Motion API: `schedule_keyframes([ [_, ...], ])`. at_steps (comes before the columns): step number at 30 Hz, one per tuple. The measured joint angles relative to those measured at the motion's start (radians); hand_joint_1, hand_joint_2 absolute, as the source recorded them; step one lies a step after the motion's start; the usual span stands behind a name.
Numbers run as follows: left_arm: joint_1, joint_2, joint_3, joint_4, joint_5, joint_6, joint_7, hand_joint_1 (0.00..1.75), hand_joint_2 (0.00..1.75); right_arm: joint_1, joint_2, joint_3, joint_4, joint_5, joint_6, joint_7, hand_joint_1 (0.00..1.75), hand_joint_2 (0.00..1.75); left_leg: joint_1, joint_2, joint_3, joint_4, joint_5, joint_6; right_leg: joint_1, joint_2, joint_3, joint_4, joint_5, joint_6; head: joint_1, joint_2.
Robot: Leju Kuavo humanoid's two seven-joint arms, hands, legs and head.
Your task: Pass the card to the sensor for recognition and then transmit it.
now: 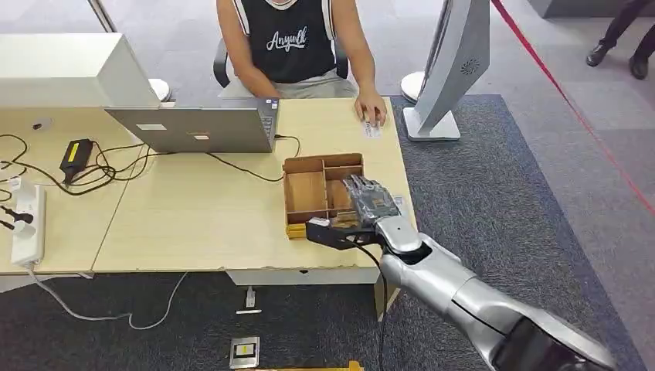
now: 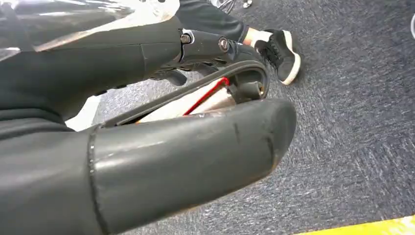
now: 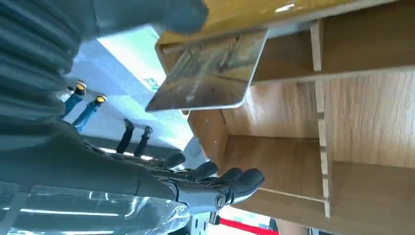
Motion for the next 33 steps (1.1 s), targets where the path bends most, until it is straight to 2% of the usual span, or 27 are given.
schedule_keyframes([
  [33,0.0,0.006,-0.039,-0.006,0.028,0.004,0.001,0.0,0.0,0.009,0.003,-0.003,0.002,-0.004,-0.011,-0.016,1.75,1.75,0.0,0.0,0.0,0.0,0.0,0.0,0.0,0.0,0.0,0.0,0.0,0.0,0.0,0.0],
])
